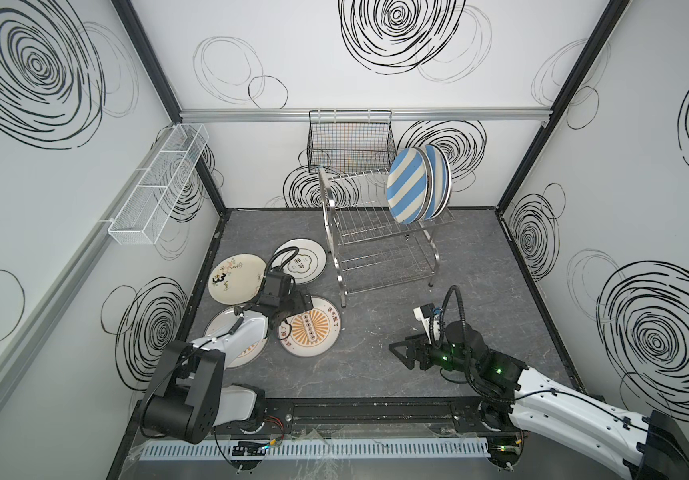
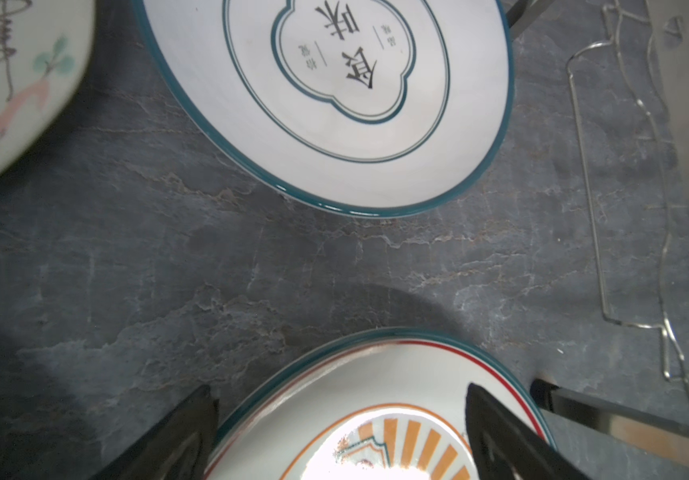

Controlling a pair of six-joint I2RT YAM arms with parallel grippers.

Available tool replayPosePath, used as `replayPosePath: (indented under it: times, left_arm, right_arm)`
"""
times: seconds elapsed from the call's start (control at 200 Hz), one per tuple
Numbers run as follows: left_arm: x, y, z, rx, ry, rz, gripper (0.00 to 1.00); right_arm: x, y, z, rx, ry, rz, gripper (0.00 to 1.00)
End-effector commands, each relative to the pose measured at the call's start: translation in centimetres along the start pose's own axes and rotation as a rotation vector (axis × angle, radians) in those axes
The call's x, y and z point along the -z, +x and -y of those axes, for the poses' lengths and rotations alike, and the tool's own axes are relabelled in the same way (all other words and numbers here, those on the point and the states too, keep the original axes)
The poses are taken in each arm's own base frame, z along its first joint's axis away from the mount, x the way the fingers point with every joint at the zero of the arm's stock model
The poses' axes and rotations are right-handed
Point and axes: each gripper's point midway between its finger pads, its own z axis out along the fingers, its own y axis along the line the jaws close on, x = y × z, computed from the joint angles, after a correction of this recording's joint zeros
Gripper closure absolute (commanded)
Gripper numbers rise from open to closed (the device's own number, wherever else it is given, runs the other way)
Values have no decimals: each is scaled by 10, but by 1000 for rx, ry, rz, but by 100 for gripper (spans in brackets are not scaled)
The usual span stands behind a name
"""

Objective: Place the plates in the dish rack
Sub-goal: 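Move the right gripper toward the sunburst plates while the left gripper hovers over them, then push the sunburst plate's edge with the left gripper while the right gripper grips it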

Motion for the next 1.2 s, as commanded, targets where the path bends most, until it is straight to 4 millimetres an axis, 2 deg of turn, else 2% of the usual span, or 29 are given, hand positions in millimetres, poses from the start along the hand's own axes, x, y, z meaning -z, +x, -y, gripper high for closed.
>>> replayPosePath:
  times: [0.0, 0.35, 0.615, 0.856, 0.936, 1.021, 1.126, 1.196]
  left_arm:
    - [3, 19, 11, 26, 56, -42, 4]
    - [19, 55, 44, -22, 139, -74, 4]
    - [26, 84, 72, -68, 207, -110, 4]
    - [30, 95, 81, -76, 242, -124, 4]
    - [32, 99, 77, -88, 220, -133, 4]
    - [34, 100, 63, -94, 163, -127, 4]
    - [39, 95, 47, -90, 94, -93, 4]
    - [43, 94, 44, -84, 93, -81, 4]
  right_arm:
    - [-4, -1, -3, -27, -33, 4, 11]
    - [-25, 6, 6, -129, -53, -18, 11]
    - [-45, 18, 11, -178, -39, -124, 19]
    - [-62, 37, 23, -201, 17, -233, 23]
    - [-66, 39, 22, -202, 18, -246, 24]
    - [-69, 40, 22, -201, 25, -250, 26]
    - [-74, 39, 21, -192, 32, -257, 28]
    - [-78, 41, 22, -184, 47, -272, 29]
